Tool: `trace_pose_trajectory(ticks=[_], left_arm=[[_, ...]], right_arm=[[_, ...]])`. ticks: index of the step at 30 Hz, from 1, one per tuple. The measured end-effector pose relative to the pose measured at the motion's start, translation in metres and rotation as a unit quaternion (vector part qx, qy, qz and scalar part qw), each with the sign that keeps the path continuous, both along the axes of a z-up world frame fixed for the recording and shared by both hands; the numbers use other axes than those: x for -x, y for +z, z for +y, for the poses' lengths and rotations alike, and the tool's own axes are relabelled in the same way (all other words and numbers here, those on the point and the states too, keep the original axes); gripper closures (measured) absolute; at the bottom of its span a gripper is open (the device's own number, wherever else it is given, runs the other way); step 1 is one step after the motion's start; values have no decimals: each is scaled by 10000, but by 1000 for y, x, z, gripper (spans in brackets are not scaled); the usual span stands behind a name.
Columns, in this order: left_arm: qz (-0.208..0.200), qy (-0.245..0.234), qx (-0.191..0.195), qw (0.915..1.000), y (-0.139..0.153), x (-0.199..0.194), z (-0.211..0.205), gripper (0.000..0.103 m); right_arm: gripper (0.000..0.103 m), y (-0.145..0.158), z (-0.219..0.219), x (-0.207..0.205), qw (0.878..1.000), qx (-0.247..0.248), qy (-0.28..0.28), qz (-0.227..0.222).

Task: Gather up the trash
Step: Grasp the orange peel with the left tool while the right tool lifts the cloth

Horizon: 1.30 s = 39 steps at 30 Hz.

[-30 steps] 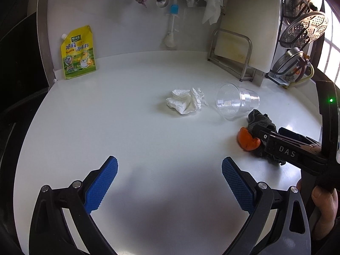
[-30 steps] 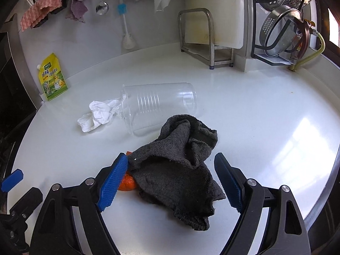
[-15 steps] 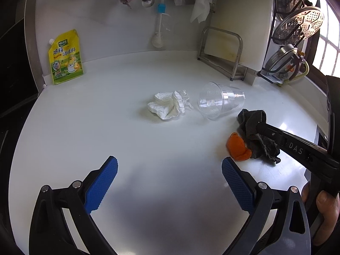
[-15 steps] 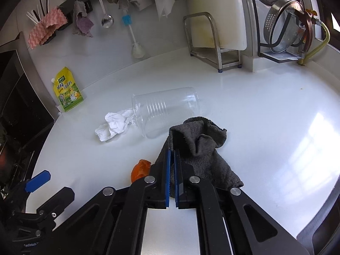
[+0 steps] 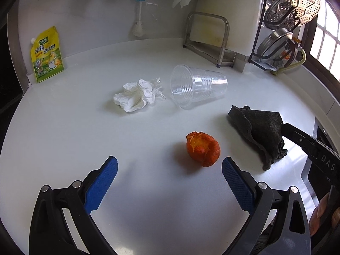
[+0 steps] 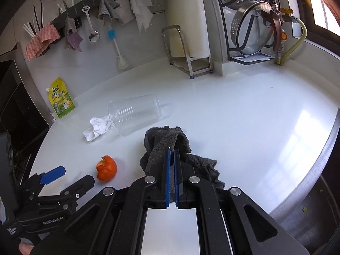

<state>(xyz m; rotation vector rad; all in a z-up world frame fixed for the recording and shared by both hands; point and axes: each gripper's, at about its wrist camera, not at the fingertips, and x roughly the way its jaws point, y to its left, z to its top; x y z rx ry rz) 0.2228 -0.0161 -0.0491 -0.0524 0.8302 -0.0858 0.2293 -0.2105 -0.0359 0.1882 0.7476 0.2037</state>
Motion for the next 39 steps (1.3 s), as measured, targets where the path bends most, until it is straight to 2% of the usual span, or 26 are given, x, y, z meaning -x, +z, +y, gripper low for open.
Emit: trace_pose_trajectory(ticks=[4, 6, 7, 8, 9, 10, 13, 20, 26, 27, 29, 32, 35, 39], left_arm=[[11, 12, -44, 10000, -1, -2, -2, 6], [18, 17, -39, 10000, 0, -1, -1, 6], [11, 17, -42, 10000, 0, -1, 0, 6], [4, 21, -57, 10000, 1, 0, 1, 6], [-6, 33, -72, 10000, 2, 1, 3, 6], [-15, 48, -77, 10000, 2, 1, 5, 6], [-45, 96, -68, 9999, 4, 3, 11, 6], [-34, 173, -91, 9998, 5, 3, 20, 6], [-27, 142, -129, 9998, 5, 1, 18, 6], [-21, 138, -144, 9998, 4, 0, 16, 6], [12, 124, -148, 9998, 3, -2, 14, 6], [136, 116, -75, 9998, -1, -6, 10, 6], [212, 106, -42, 9997, -4, -10, 5, 6], [231, 61, -133, 9996, -6, -12, -7, 6]], right_arm=[[100, -12, -3, 1, 9994, 146, 46, 312], [96, -13, -5, 3, 9994, 154, 7, 312], [81, -10, -5, 4, 9995, 156, -20, 273], [59, -7, -5, 6, 9997, 143, -33, 207], [51, -4, -6, 9, 9998, 132, -69, 94], [47, 0, -5, 12, 9999, 134, -87, -28], [46, 6, 0, 10, 9997, 213, 2, -112], [42, -13, 26, -24, 9977, 521, 235, 374], [44, -30, 27, -44, 9962, 588, 167, 624], [48, -30, 26, -44, 9964, 566, 168, 615], [65, -30, 25, -44, 9963, 556, 230, 612], [77, -29, 23, -42, 9969, 450, 329, 564], [82, -26, 17, -39, 9978, 290, 319, 496], [83, -21, -6, -39, 9986, -204, 60, 477]])
